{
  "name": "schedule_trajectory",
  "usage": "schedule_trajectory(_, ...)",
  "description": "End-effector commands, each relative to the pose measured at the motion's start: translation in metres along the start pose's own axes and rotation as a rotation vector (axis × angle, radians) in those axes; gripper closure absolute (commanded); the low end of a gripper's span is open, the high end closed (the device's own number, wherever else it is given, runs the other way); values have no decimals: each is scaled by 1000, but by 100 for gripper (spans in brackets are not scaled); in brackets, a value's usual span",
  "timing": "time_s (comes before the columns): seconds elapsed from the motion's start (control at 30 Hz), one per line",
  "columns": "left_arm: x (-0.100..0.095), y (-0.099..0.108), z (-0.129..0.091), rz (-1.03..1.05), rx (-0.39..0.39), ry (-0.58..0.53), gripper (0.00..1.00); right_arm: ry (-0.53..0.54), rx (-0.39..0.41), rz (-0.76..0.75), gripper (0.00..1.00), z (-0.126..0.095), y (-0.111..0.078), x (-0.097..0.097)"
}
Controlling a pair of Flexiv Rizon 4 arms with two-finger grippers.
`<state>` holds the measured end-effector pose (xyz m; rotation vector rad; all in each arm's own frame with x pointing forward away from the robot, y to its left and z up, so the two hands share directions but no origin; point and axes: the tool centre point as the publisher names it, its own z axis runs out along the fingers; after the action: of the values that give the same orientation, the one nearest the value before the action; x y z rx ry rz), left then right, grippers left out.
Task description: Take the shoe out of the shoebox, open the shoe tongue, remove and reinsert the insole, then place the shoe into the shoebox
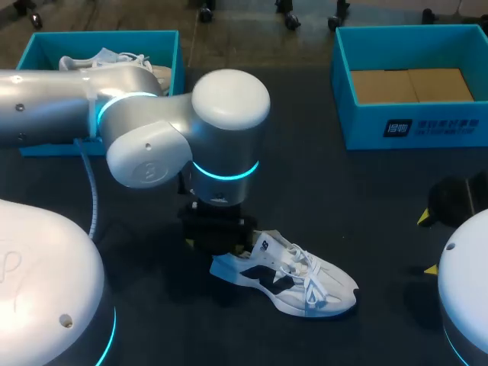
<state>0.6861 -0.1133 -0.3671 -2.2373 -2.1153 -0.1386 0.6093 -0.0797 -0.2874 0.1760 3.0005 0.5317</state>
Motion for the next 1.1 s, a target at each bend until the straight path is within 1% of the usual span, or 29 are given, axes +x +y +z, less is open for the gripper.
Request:
schedule_trajectory(0.03,40,0,-32,-69,73,-131,0,-3,3,0,0,0,0,2)
schedule_trajectory(0.17,58,1,-48,-192,194,-242,0,-3,3,0,0,0,0,2)
schedule_trajectory(0.2,62,0,-51,-210,235,-274,0,-3,3,0,0,0,0,2)
schedule_trajectory(0.27,68,-3,-57,-250,259,-299,0,-3,3,0,0,0,0,2)
schedule_trajectory(0.3,71,-5,-60,-268,289,-323,0,-3,3,0,0,0,0,2)
schedule_trajectory(0.37,78,-9,-65,-324,352,-365,0,-3,3,0,0,0,0,2)
schedule_trajectory(0.4,81,-12,-68,-317,411,-415,0,-3,3,0,0,0,0,2)
schedule_trajectory(0.43,84,-14,-71,-324,440,-431,0,-3,3,0,0,0,0,2)
schedule_trajectory(0.47,86,-15,-76,-300,434,-381,0,-3,3,0,0,0,0,2)
schedule_trajectory(0.77,86,-15,-76,-300,434,-381,0,-3,3,0,0,0,0,2)
schedule_trajectory(0.8,89,-14,-79,-349,462,-416,0,-3,3,0,0,0,0,2)
schedule_trajectory(0.83,92,-13,-77,-403,469,-424,0,-3,3,0,0,0,0,2)
schedule_trajectory(0.93,103,-12,-68,-541,598,-516,0,-3,3,0,0,0,0,2)
schedule_trajectory(1.0,109,-11,-62,-648,694,-555,0,-3,3,0,0,0,0,2)
schedule_trajectory(1.03,111,-12,-60,-707,777,-583,0,-3,3,0,0,0,0,2)
schedule_trajectory(1.07,115,-12,-58,-764,882,-617,0,-3,3,0,0,0,0,2)
schedule_trajectory(1.1,118,-14,-57,-809,904,-620,0,-3,3,0,0,0,0,2)
